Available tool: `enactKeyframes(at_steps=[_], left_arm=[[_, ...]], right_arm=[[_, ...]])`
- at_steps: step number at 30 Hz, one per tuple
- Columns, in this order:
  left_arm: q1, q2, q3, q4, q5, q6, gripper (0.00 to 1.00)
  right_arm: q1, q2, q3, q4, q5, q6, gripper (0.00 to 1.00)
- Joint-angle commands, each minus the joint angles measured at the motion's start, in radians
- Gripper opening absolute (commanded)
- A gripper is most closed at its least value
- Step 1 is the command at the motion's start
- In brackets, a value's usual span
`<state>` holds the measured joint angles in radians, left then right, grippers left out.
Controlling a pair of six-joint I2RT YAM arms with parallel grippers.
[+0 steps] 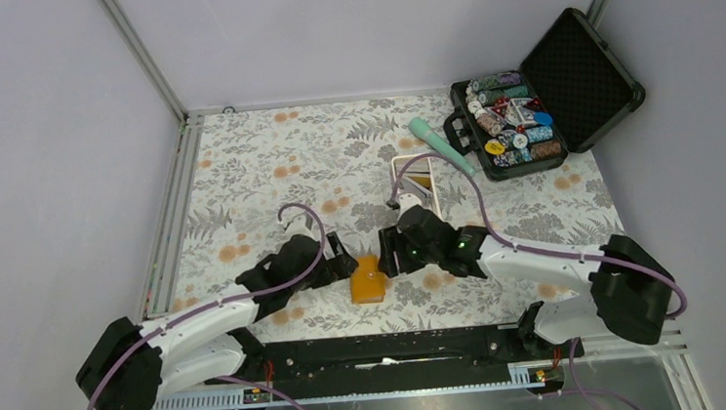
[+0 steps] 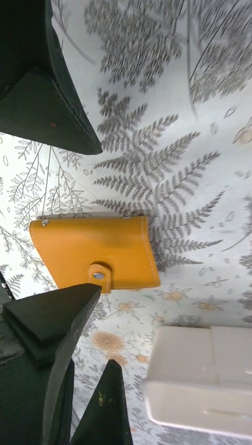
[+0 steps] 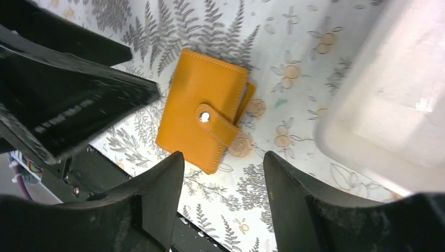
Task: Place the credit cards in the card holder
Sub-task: Close the card holder at the center of the board, then reset both arms
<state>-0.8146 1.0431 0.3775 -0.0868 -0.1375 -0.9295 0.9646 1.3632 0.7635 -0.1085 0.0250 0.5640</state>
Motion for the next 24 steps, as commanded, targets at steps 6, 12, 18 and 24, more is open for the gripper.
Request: enactKeyframes(at_steps=[6, 12, 18, 24], left_arm=[[0.276, -0.237, 0.055, -0.14, 0.045, 0.15, 0.99], [0.567, -0.282, 0.191, -0.33, 0.208, 0.239, 0.99], [0.692, -0.351, 0.402, -0.528, 0.146, 0.376, 0.99], [0.692, -0.508, 0.494, -0.552, -0.036, 0.546, 0.99]], right_arm=[[-0.237, -0.271, -0.144, 0.07, -0.016, -0.035, 0.74], [-0.441, -0.362, -0.149, -0.016, -0.047, -0.128, 0.93], [-0.572, -0.521, -0.119, -0.087, 0.02, -0.204, 0.97], [-0.578, -0.767, -0.182, -0.023, 0.164, -0.295, 1.0]])
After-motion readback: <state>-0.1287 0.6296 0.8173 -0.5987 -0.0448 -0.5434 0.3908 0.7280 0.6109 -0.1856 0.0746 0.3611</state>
